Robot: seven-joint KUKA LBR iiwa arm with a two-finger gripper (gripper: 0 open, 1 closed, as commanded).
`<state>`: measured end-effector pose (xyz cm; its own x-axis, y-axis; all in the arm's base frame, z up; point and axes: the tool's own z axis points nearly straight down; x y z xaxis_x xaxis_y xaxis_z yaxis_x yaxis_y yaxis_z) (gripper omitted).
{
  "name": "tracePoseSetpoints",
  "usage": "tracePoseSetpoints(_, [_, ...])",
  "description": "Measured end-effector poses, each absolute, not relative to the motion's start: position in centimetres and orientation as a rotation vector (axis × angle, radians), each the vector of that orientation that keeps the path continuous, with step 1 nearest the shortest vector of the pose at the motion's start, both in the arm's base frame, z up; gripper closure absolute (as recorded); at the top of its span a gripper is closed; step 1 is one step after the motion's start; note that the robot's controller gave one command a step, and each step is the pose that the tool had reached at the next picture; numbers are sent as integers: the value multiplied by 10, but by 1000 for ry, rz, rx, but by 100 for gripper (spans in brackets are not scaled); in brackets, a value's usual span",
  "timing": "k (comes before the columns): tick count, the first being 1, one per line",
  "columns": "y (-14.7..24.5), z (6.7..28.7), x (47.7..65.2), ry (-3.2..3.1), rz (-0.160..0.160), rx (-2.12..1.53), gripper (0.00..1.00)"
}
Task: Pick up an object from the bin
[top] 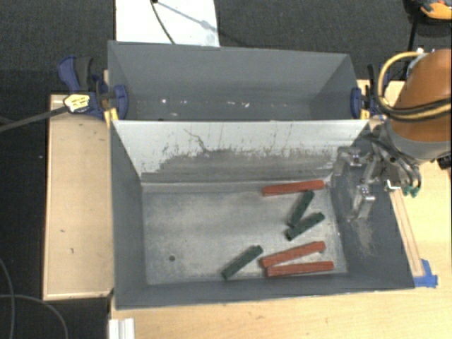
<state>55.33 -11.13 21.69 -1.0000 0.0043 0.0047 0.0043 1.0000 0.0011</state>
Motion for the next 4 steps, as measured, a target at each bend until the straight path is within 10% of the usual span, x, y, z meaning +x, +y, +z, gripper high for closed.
tracePoseSetpoints(1, [-111, 221, 555, -3145, 1, -2, 0])
tracePoseSetpoints(4, [-86, 145, 578, -3019, 3, 889, 0])
